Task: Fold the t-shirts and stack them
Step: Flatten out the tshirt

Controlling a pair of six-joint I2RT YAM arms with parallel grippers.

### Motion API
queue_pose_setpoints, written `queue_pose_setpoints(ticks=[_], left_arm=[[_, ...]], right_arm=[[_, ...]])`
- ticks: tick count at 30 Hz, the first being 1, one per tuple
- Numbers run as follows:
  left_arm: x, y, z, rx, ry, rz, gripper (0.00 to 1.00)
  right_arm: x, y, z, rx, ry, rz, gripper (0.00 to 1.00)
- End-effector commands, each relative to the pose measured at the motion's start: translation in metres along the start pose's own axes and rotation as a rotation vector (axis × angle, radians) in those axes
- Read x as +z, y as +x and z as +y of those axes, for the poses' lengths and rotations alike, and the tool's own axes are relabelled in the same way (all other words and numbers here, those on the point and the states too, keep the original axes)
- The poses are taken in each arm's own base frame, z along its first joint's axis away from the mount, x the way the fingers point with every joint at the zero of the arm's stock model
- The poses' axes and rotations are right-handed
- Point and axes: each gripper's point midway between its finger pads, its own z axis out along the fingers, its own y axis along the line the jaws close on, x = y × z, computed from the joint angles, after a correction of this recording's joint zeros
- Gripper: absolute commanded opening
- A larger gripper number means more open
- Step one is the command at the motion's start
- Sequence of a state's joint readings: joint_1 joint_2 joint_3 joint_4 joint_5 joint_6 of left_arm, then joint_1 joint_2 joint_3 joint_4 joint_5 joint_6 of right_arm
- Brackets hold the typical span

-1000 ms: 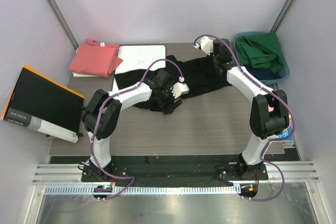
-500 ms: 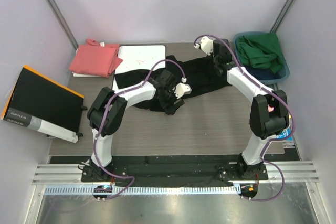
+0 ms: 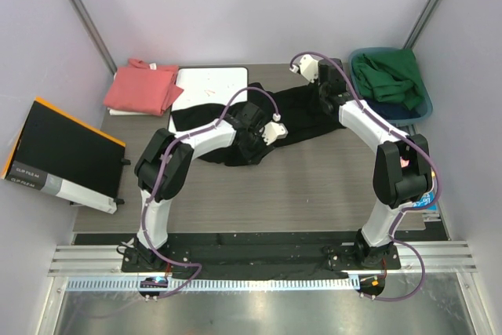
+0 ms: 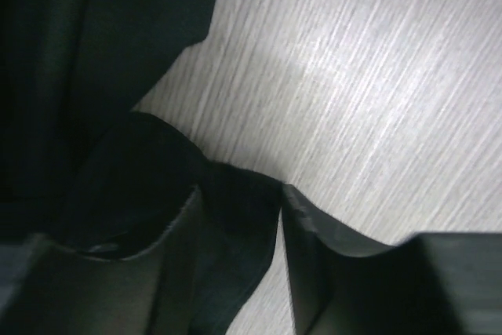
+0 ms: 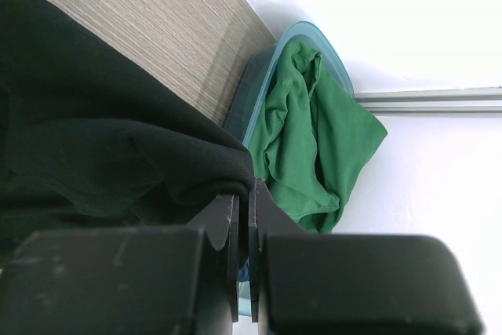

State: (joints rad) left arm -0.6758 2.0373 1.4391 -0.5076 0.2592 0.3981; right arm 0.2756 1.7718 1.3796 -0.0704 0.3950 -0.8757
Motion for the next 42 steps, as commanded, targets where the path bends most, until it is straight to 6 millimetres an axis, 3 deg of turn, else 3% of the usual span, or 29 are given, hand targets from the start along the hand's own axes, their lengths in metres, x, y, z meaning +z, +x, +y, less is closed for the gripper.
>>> queue_pose_setpoints(ticks=[1,4,5,7,11,13,16,21,23,26,27,29,35,37,42], left_arm=[[0.015,0.024,-0.016,-0.011,0.044,0.097,0.41],[0.018,0.028,-0.021,0.006,0.046,0.128,0.27],[0.018,0.027,-0.023,0.01,0.045,0.13,0.14],[0.018,0.029,-0.022,0.006,0.038,0.139,0.0],[0.006,0.021,-0.013,0.002,-0.013,0.137,0.0],[-0.005,0.013,0.001,0.016,-0.087,0.136,0.0],[-0.043,-0.009,0.038,0.062,-0.254,0.099,0.0],[-0.141,-0.048,0.118,0.104,-0.569,0.044,0.0],[-0.178,-0.048,0.149,0.082,-0.703,0.049,0.0],[-0.233,-0.061,0.181,0.113,-0.886,0.008,0.0],[-0.244,-0.056,0.187,0.119,-0.941,0.028,0.0],[-0.276,-0.066,0.199,0.15,-1.04,-0.015,0.0],[-0.323,-0.07,0.223,0.209,-1.217,-0.046,0.0],[-0.34,-0.072,0.233,0.216,-1.273,-0.062,0.0],[-0.4,-0.096,0.25,0.247,-1.469,-0.182,0.0]], right_arm=[[-0.009,-0.015,-0.027,0.055,0.082,-0.052,0.01],[-0.012,-0.016,-0.03,0.056,0.088,-0.057,0.01],[-0.013,-0.016,-0.032,0.057,0.09,-0.059,0.01],[-0.014,-0.016,-0.033,0.056,0.091,-0.06,0.01],[-0.016,-0.018,-0.037,0.056,0.098,-0.066,0.01],[-0.016,-0.021,-0.04,0.059,0.105,-0.072,0.01],[-0.017,-0.023,-0.039,0.056,0.088,-0.078,0.01],[-0.019,-0.025,-0.035,0.038,0.05,-0.093,0.01],[-0.02,-0.024,-0.037,0.032,0.049,-0.091,0.01],[-0.021,-0.025,-0.04,0.022,0.059,-0.087,0.01],[-0.023,-0.026,-0.049,0.032,0.094,-0.085,0.01],[-0.026,-0.034,-0.07,0.048,0.175,-0.108,0.01],[-0.037,-0.051,-0.137,0.075,0.415,-0.161,0.01],[-0.038,-0.055,-0.151,0.067,0.477,-0.178,0.01],[-0.06,-0.082,-0.205,0.125,0.676,-0.331,0.01]])
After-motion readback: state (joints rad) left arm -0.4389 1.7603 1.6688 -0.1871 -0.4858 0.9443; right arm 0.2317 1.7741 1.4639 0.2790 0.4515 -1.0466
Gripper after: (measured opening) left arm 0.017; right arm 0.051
